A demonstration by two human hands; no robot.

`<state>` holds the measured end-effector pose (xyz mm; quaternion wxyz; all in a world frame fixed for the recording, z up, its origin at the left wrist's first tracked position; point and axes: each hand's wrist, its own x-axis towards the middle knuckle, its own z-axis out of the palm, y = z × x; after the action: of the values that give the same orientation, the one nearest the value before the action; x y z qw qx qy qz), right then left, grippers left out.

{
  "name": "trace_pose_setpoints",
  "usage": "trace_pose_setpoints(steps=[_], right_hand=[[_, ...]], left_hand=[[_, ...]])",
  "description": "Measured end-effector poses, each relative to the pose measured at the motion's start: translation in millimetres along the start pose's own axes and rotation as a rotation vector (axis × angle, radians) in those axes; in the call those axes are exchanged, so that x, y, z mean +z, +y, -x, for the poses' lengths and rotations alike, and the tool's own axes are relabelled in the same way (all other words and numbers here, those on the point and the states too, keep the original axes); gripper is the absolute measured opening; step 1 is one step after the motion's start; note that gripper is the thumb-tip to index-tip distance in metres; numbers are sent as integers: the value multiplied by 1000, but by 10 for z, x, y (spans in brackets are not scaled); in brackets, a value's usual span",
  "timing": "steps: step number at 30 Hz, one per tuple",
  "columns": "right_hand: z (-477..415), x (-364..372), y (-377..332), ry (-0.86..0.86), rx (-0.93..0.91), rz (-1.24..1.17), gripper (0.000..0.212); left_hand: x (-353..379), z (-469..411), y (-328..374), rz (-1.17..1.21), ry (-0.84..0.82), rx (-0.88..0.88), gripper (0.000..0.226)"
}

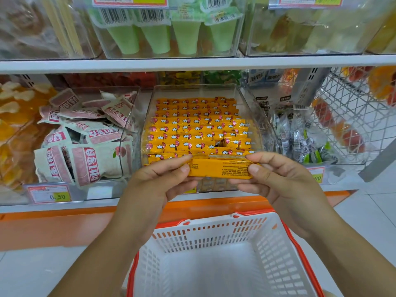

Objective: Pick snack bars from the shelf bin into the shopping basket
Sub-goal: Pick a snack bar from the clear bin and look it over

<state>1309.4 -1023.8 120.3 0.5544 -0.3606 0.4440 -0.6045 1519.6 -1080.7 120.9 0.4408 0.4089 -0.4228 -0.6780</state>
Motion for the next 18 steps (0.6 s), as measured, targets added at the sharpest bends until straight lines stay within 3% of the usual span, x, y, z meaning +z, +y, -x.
trace_pose_setpoints(steps=[7,12,14,18], right_hand=[[-2,-23,13,11,13,-10,30],[16,-22,-3,-29,-1,69,62],[8,-16,21,-2,-40,105,55],[0,-37,85,53,-79,137,39]], left_hand=[[-60,-22,-11,-83,-57,-9,30],[-75,26,54,-295,-132,71,35],[-39,39,33,-376,-106,124,37],[9,30,-39,-664,-46,263,15]])
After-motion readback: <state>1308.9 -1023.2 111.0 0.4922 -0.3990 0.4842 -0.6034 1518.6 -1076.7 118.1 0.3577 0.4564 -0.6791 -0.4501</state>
